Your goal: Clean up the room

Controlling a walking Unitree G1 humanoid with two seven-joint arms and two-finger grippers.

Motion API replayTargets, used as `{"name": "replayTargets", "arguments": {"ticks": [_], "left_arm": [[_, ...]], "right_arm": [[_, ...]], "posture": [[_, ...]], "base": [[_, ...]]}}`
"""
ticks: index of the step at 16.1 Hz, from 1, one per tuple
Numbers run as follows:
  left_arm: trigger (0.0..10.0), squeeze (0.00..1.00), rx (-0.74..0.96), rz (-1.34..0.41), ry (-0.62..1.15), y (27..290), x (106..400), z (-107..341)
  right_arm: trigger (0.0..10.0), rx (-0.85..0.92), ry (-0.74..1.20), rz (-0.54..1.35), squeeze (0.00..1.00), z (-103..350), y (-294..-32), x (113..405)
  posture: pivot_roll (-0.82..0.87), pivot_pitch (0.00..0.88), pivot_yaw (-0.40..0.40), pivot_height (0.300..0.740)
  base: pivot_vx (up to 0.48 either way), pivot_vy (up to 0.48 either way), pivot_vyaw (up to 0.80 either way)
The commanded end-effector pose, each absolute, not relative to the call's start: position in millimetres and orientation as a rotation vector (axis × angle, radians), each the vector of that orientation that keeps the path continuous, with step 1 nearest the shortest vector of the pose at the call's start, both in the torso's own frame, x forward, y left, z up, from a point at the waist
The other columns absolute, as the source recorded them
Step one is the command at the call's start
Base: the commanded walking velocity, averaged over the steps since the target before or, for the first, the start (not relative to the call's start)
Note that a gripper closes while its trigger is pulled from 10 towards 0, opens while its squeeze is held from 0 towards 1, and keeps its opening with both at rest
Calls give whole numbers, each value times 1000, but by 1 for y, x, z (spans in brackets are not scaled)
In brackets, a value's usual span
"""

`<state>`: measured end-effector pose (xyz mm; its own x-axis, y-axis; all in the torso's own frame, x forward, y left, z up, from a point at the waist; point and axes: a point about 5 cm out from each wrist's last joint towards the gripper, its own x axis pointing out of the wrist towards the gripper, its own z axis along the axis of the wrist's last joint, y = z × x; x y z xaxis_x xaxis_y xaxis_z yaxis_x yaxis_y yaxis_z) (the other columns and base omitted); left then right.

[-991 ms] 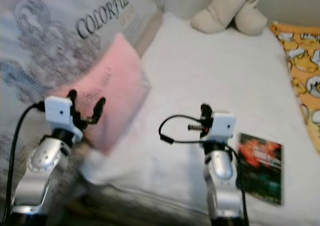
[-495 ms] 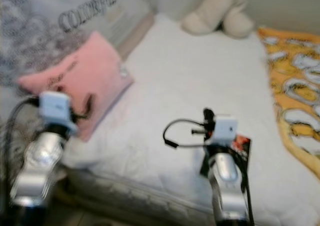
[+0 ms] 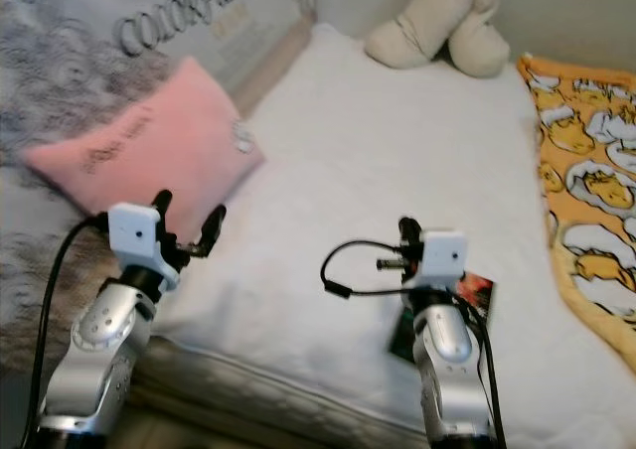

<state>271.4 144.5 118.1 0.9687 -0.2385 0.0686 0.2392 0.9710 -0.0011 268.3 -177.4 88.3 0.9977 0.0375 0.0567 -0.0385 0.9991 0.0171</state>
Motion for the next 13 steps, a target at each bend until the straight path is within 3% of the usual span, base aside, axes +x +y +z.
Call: {"name": "replayTargets", "arguments": {"ticks": [1,3,5,12,13], "left_arm": [[10000,0,-20,-277,-96,137,272,124],[10000,0,-6,-312,-115,134,271,127],[10000,0,19,-293,-97,136,277,126],[10000,0,16,-283,-76,139,276,123],[10000,0,19,-280,-78,139,276,124]], "right_arm": [[10000,12,-66,22,0,92,-182,268],[10000,9,-63,23,0,91,-181,267],[10000,-5,-57,31,0,90,-180,265],[10000,-13,-35,41,0,87,-179,262],[10000,-27,-14,55,0,84,-177,263]], "posture": [[45,0,-38,740],[42,0,-35,740],[39,0,-41,740],[42,0,-44,740],[46,0,-43,740]], "base": [[0,-431,0],[126,-414,0],[0,0,0],[0,0,-776],[0,0,0]]}}
